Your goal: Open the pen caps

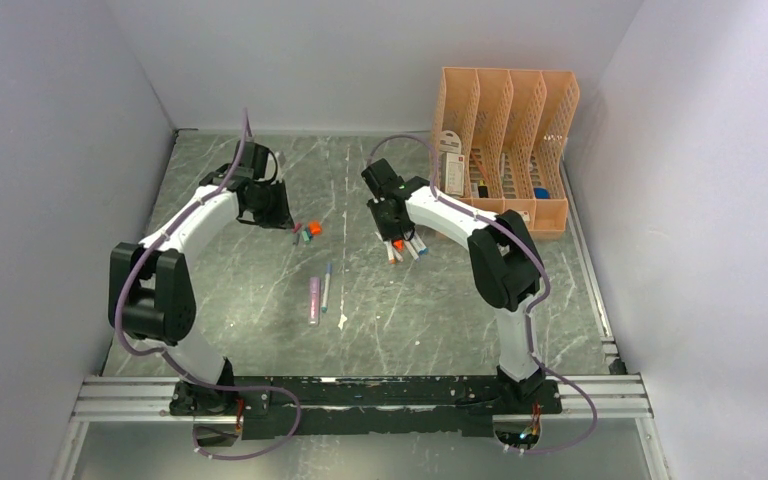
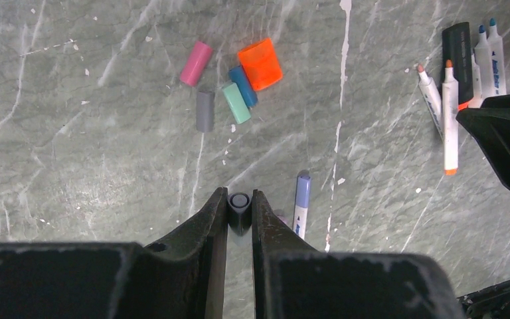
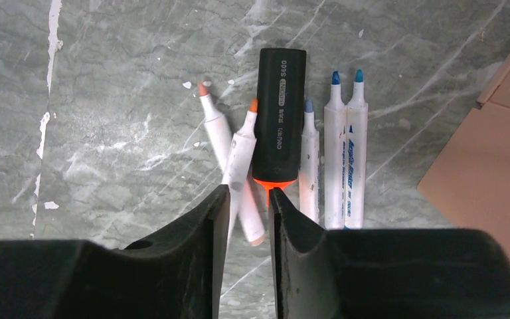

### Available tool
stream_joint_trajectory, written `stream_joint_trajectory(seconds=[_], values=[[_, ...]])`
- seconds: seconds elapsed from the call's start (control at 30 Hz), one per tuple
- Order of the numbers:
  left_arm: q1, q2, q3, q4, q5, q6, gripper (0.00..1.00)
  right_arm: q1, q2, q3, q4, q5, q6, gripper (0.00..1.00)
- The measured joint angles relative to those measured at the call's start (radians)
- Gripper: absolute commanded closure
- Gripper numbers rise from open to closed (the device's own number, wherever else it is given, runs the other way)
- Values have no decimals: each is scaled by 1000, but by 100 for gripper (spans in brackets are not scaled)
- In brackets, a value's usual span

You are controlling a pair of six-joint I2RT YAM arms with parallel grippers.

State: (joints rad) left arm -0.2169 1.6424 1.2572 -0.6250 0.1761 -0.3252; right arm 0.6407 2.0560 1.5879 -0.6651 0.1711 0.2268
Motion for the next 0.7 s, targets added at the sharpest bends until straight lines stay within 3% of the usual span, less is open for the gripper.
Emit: stream_joint_trajectory(seconds=[0.4, 0.6, 0.7], values=[[0, 110, 26, -1, -22, 2, 89, 0, -14, -7, 1, -14, 5, 67], [-5, 204, 74, 0, -53, 4, 85, 0, -138, -87, 10, -71, 38, 66], [-10, 240, 90, 2, -65, 4, 76, 4, -191, -119, 15, -98, 54, 66]])
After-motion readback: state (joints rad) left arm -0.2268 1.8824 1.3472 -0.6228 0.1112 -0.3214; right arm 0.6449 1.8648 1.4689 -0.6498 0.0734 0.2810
